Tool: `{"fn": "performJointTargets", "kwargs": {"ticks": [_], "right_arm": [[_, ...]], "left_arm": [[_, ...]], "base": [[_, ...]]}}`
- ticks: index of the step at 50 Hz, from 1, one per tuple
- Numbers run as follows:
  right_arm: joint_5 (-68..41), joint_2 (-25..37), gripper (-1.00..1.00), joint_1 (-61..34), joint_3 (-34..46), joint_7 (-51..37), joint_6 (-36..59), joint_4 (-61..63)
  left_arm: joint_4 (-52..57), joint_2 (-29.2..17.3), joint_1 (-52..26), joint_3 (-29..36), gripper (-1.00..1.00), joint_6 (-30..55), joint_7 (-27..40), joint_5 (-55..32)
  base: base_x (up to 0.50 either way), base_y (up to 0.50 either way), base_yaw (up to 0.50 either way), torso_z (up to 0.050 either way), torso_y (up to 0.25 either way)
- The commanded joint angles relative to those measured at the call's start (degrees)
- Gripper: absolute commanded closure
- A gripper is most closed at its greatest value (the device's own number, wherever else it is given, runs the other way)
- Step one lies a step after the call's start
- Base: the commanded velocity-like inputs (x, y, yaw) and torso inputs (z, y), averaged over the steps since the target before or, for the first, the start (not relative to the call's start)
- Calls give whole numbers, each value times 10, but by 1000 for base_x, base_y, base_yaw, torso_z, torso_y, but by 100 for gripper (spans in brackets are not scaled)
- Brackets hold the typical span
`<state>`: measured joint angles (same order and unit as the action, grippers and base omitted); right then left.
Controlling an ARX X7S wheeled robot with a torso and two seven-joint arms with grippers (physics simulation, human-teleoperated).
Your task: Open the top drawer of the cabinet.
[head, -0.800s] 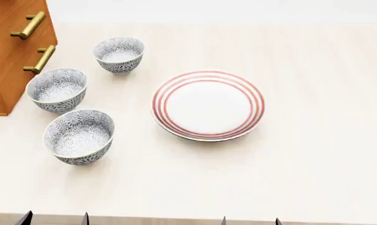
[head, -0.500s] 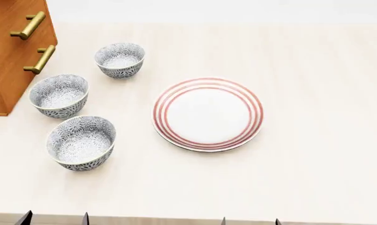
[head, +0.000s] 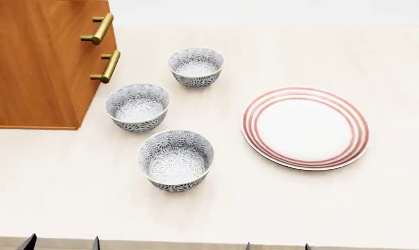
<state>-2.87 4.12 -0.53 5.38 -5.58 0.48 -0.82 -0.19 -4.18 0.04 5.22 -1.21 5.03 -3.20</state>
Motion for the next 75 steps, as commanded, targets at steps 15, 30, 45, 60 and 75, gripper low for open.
{"fn": "performJointTargets", "kwargs": {"ticks": [15, 30, 45, 60, 75], "right_arm": [[-18, 16, -100, -1, 17, -23, -1, 2], [-28, 24, -100, -1, 28, -31, -3, 0], [-33, 31, -100, -3, 37, -39, -6, -1], [-39, 37, -100, -3, 44, -46, -4, 1], [-44, 42, -100, -4, 51, -52, -1, 4]], "left_arm": [[-2, -18, -4, 24, -100, 8, 26, -2], [-2, -26, -5, 34, -100, 7, 36, -9], [-3, -32, -7, 43, -100, 7, 43, -15], [-3, -37, -6, 46, -100, -4, 49, -26], [-1, -43, -6, 53, -100, -4, 56, -30]], "base": [[0, 0, 0, 40, 66], [0, 0, 0, 50, 84], [0, 0, 0, 50, 84], [239, 0, 0, 20, 33], [500, 0, 0, 0, 0]]}}
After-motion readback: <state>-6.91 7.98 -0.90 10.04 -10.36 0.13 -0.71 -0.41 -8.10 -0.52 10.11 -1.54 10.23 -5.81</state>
